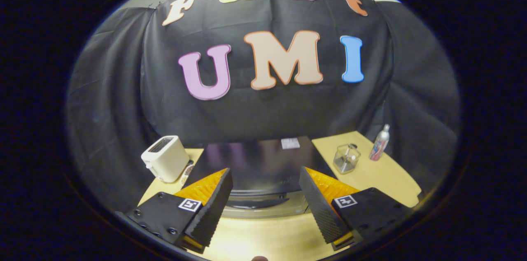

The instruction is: Open the toaster oven, put the food inside, and close the toaster oven door.

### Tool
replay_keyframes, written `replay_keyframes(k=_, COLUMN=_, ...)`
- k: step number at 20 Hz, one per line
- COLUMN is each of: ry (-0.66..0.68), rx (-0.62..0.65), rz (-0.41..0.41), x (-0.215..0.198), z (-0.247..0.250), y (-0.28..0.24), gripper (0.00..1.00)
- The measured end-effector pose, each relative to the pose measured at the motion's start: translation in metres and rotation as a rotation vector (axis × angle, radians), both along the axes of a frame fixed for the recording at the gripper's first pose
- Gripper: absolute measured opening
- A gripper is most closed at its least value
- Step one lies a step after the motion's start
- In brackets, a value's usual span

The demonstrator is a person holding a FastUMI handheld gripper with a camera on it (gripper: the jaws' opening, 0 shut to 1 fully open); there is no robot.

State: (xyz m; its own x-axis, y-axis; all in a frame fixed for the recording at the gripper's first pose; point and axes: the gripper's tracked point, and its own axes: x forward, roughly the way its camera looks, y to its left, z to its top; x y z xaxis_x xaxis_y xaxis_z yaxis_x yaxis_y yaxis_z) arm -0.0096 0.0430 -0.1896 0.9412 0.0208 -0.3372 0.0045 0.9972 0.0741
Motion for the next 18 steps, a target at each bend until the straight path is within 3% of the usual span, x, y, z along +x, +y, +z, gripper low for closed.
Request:
replay_keyframes(k=8, ry=-0.187, rx=-0.012, rz=-0.037, x=0.014, z=0.150, y=-0.008, gripper=1.00)
replay_keyframes(k=12, ry=-0.249, rx=-0.017, rz=-0.048, x=0.011, z=0.191, y=-0.011, gripper=1.00)
replay_keyframes(k=18, ry=-0.280, rx=-0.032, rz=-0.044, x=0.002, z=0.208, y=-0.008, gripper=1.00)
